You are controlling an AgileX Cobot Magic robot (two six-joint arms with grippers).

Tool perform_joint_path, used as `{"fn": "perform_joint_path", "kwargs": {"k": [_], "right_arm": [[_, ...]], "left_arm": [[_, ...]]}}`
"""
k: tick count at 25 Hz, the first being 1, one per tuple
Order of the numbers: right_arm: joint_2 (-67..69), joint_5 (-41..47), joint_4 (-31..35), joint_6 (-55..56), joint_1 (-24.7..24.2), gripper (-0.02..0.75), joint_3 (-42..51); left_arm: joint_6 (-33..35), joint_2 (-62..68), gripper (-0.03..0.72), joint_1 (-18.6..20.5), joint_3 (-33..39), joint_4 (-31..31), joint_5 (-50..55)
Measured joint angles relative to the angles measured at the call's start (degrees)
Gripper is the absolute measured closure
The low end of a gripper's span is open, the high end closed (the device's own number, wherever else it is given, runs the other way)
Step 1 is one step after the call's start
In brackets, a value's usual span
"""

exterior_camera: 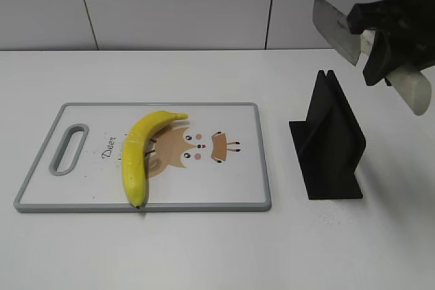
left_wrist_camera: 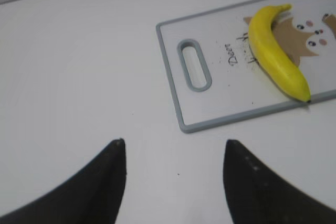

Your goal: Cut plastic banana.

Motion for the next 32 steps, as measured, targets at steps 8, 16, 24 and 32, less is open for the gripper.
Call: {"fn": "perform_joint_path", "kwargs": {"k": [8, 16, 24, 32], "right_arm": [[-0.11, -5.65, -0.45, 1.92, 0.0, 0.556, 5.08], [-0.13, -9.67, -1.75, 2.48, 0.0, 0.556, 6.85], [3.65, -10.23, -1.92, 2.61, 0.0, 0.556, 7.03], [7.57, -10.43, -1.92, 2.67, 0.0, 0.556, 7.03]], "left_arm": [[0.0, -8.31, 0.126, 0.0, 0.31, -0.23, 1.3], [0.0, -10.46, 0.147, 0.0, 1.69, -0.29, 5.26], [0.0, -10.5, 0.163, 0.0, 1.69, -0.29, 5.26], [0.0, -10.5, 0.165, 0.0, 1.69, -0.29, 5.26]]}}
